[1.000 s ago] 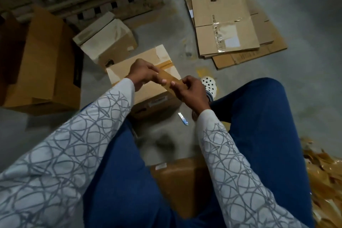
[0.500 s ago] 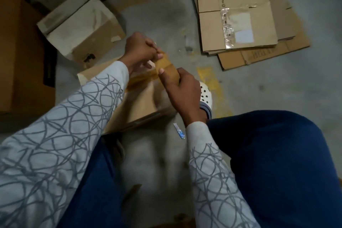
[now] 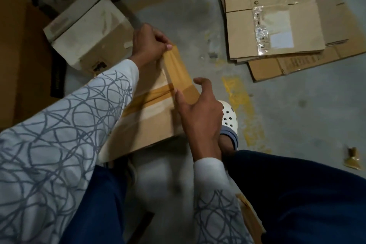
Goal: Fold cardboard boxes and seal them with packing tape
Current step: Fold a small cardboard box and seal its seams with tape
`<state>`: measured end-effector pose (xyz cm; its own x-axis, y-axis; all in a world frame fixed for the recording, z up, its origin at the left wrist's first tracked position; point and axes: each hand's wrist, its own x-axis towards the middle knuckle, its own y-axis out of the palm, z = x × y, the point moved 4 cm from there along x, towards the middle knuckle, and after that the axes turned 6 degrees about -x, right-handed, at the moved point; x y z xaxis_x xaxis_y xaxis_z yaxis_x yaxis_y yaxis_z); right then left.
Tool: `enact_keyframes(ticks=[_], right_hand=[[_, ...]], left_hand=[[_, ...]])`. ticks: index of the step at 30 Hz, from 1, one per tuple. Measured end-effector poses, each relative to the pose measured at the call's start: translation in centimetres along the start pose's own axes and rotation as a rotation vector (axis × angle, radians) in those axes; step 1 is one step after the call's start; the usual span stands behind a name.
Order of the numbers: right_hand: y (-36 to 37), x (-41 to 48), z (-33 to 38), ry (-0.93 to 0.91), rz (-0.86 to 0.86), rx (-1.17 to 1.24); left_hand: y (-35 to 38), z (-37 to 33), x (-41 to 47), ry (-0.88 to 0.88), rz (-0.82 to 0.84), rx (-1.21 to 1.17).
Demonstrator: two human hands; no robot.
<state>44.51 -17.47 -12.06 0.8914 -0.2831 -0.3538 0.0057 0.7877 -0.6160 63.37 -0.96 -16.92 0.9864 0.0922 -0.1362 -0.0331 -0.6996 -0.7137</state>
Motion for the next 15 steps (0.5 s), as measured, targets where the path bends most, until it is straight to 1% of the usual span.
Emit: enact_keyframes(ticks=[4,8,12,15], right_hand=[[0.3,1.2,0.2,0.009,-0.015,0.019],[0.5,1.8,0.3,0.029,-0.011,0.004],[0.9,1.8,0.5,0.028,-0.017,-0.027],[1.1,1.6,0.6,0.028,-0.019,-0.04]], left_hand=[[0.8,0.5,0.9,-0.01,-0.07,0.052],[0.8,2.2,1.6,-0.066,-0.017,0.133],[1.0,3.3,2.0,-0.101,-0.002,0.082],[1.4,3.1,2.0,-0.078,0.008,0.054]])
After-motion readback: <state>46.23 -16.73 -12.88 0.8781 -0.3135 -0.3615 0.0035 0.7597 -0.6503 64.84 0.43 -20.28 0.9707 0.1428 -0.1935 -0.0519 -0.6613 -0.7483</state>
